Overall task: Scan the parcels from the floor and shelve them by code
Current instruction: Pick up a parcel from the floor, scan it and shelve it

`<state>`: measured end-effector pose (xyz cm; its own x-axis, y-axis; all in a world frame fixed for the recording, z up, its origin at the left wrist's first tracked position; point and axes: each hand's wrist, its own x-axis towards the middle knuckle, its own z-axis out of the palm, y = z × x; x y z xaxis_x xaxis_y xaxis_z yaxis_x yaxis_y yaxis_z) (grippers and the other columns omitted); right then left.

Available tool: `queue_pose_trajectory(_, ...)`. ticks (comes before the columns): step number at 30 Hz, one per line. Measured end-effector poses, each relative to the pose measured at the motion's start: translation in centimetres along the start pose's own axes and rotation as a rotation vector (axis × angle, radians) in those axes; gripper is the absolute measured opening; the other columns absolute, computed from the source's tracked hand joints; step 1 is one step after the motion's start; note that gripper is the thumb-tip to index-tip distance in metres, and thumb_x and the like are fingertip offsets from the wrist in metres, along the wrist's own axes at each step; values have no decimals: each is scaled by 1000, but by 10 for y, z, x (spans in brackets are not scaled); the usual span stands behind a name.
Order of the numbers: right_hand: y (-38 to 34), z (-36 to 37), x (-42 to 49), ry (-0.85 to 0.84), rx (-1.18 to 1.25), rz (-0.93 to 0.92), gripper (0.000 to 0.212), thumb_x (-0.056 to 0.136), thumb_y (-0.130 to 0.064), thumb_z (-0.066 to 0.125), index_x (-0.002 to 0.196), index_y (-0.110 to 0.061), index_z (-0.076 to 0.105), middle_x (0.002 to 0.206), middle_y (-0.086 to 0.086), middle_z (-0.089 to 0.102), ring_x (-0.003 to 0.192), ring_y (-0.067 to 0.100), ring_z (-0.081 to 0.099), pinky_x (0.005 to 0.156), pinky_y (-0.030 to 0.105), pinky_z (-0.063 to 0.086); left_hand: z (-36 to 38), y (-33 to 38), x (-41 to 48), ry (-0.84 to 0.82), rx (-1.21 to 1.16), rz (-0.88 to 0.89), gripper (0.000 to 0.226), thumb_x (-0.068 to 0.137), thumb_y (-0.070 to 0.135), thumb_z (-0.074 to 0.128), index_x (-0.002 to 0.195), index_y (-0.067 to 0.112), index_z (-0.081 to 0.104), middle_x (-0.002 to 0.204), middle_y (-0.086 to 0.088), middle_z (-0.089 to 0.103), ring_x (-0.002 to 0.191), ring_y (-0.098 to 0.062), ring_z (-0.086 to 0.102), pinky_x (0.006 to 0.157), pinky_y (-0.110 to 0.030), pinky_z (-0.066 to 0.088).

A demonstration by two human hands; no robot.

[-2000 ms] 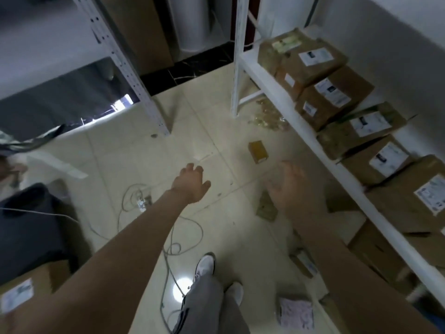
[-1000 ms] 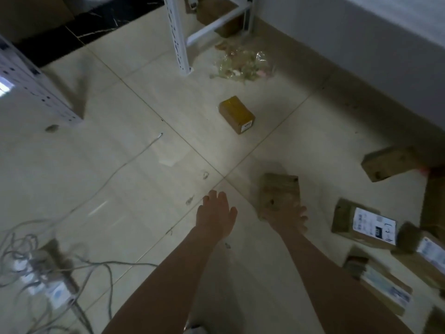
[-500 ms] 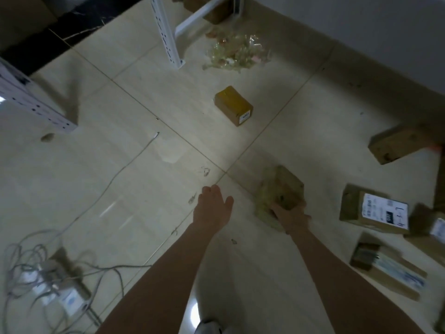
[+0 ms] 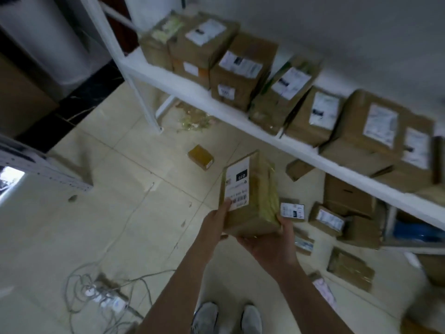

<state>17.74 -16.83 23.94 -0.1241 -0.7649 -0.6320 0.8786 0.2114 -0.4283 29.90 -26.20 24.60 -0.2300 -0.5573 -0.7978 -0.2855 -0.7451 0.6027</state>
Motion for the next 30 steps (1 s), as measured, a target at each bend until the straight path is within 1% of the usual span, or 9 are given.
queue_pose_trajectory(2,-21,25,-47,-70,39,-87,70,68,-51,79,127,-14,68,139,19,58,126,40,56,109,57,37,12,28,-53,-71,-61,29,33,93,54,58,104,25,70,106,-2,75,99,-21,71,91,-43,58)
queue_pose_trajectory(5,-45,48,-112,84,100,-155,57,96,-52,38,128,-13,67,138,20,58,127,41,54,103,56,43,35,56,-125,-182,-142,118,40,86,47,70,114,18,72,104,-5,78,97,-23,74,89,-41,58)
queue_pose_trajectory(7,-54,54,-155,171,125,-216,60,99,-50,30,129,-11,66,134,20,61,125,43,55,103,57,43,51,63,-168,-251,-131,186,39,87,41,71,116,15,71,105,-6,77,98,-23,74,90,-42,57)
queue_pose_trajectory(10,-64,65,-225,247,81,-365,48,90,-40,47,124,-11,66,126,19,66,115,37,62,98,54,48,70,64,-224,-295,-125,245,32,89,32,72,114,14,70,105,-6,77,98,-23,74,88,-42,57)
queue_pose_trajectory(13,-70,61,-290,398,36,-509,26,92,-19,50,105,-12,72,113,17,70,108,32,62,98,49,50,87,58,-272,-331,-51,306,44,80,36,80,117,16,67,107,-4,77,100,-24,73,88,-42,58)
queue_pose_trajectory(18,-81,38,-380,524,-14,-626,43,93,-41,56,120,-10,68,125,15,67,117,32,62,95,44,50,120,45,-333,-446,97,420,30,89,26,73,117,22,64,107,1,76,86,-8,74,63,-18,55)
queue_pose_trajectory(22,-91,19,-444,570,-138,-694,66,69,-57,75,118,-13,71,118,15,71,104,28,66,90,42,48,157,32,-375,-554,211,514,41,89,29,74,127,26,60,110,6,75,88,-4,73,64,-18,56)
queue_pose_trajectory(25,-95,-7,-487,623,-120,-766,73,61,-49,85,120,-10,68,114,12,73,99,21,69,81,32,53,197,21,-405,-636,280,554,32,90,25,73,118,31,60,110,8,74,89,-2,72,65,-17,55)
queue_pose_trajectory(30,-102,-60,-553,697,-29,-879,62,62,-33,81,118,-9,69,110,12,74,92,19,71,85,35,54,271,-6,-455,-771,398,559,42,89,25,73,128,29,56,113,5,72,86,-4,73,61,-19,56)
